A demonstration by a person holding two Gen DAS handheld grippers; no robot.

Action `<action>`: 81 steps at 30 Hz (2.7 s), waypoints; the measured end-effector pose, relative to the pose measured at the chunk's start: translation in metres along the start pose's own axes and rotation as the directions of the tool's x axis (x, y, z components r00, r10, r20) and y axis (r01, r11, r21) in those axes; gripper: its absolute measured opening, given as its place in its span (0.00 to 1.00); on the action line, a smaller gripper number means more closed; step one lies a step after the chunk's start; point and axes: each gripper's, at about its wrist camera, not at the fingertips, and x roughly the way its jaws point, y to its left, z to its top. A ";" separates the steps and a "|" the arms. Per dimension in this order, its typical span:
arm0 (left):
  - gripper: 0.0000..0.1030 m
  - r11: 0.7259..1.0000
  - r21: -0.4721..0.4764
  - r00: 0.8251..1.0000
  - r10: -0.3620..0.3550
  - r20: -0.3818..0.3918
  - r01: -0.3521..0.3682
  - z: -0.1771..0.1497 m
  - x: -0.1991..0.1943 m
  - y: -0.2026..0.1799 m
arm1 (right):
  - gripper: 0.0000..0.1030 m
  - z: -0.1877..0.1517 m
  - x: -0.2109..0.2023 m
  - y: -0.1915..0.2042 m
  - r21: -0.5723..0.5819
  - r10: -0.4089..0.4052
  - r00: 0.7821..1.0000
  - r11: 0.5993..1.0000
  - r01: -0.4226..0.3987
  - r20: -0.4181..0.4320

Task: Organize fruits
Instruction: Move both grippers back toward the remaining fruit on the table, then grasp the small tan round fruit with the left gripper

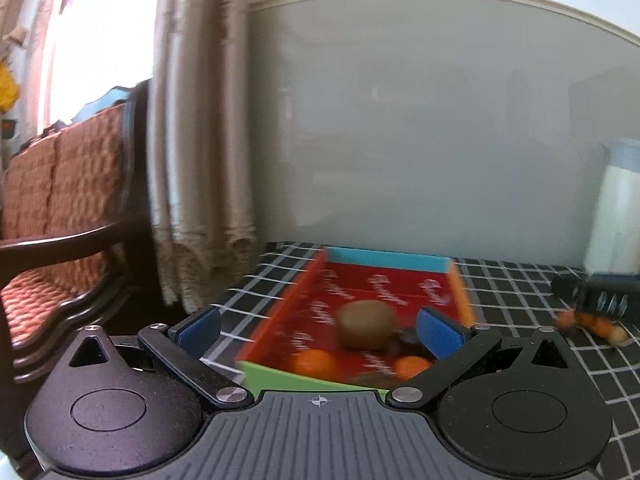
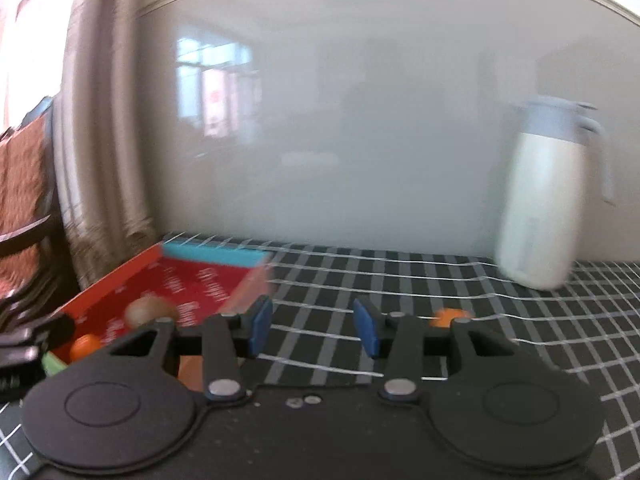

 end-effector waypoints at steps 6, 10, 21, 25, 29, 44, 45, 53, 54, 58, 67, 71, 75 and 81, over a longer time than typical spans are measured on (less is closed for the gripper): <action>1.00 0.993 0.078 0.996 -0.085 -0.002 0.085 -0.002 -0.008 -0.051 | 0.44 -0.003 -0.015 -0.052 0.053 -0.067 0.998 0.996 0.067 0.006; 1.00 0.987 0.100 0.992 -0.127 -0.005 0.127 -0.003 -0.014 -0.076 | 0.44 -0.006 -0.027 -0.070 0.048 -0.091 0.996 0.995 0.091 0.007; 1.00 0.972 0.119 0.979 -0.200 -0.023 0.202 -0.008 -0.020 -0.121 | 0.44 -0.014 -0.046 -0.114 0.060 -0.162 0.987 0.985 0.161 -0.001; 1.00 0.966 0.125 0.974 -0.224 -0.026 0.225 -0.009 -0.023 -0.135 | 0.44 -0.015 -0.052 -0.126 0.065 -0.180 0.984 0.982 0.179 -0.002; 1.00 0.959 0.134 0.968 -0.247 -0.036 0.250 -0.010 -0.025 -0.149 | 0.44 -0.017 -0.058 -0.137 0.073 -0.196 0.981 0.978 0.196 -0.001; 1.00 0.932 0.191 0.952 -0.304 -0.048 0.307 -0.018 -0.031 -0.200 | 0.44 -0.024 -0.072 -0.177 0.117 -0.253 0.968 0.961 0.252 -0.008; 1.00 0.931 0.193 0.951 -0.306 -0.047 0.309 -0.018 -0.031 -0.203 | 0.44 -0.024 -0.073 -0.179 0.119 -0.256 0.967 0.959 0.255 -0.008; 1.00 0.918 0.211 0.942 -0.330 -0.065 0.337 -0.025 -0.026 -0.233 | 0.44 -0.031 -0.079 -0.199 0.140 -0.287 0.958 0.948 0.287 -0.020; 1.00 0.916 0.213 0.940 -0.334 -0.067 0.341 -0.026 -0.026 -0.237 | 0.44 -0.032 -0.078 -0.203 0.145 -0.294 0.956 0.945 0.294 -0.024; 1.00 0.909 0.216 0.934 -0.347 -0.082 0.357 -0.029 -0.022 -0.256 | 0.44 -0.037 -0.080 -0.221 0.173 -0.319 0.947 0.931 0.321 -0.041; 0.82 0.917 0.146 0.927 -0.356 -0.120 0.371 -0.030 -0.007 -0.285 | 0.44 -0.045 -0.079 -0.252 0.210 -0.351 0.934 0.910 0.357 -0.066; 0.82 0.929 0.119 0.932 -0.332 -0.148 0.350 -0.030 0.010 -0.294 | 0.44 -0.047 -0.073 -0.261 0.222 -0.354 0.932 0.905 0.363 -0.079; 0.78 0.937 0.095 0.931 -0.317 -0.178 0.337 -0.029 0.027 -0.300 | 0.44 -0.050 -0.067 -0.268 0.234 -0.357 0.929 0.899 0.369 -0.094; 0.63 0.928 0.089 0.918 -0.337 -0.208 0.361 -0.028 0.041 -0.314 | 0.44 -0.052 -0.065 -0.278 0.260 -0.362 0.927 0.889 0.376 -0.101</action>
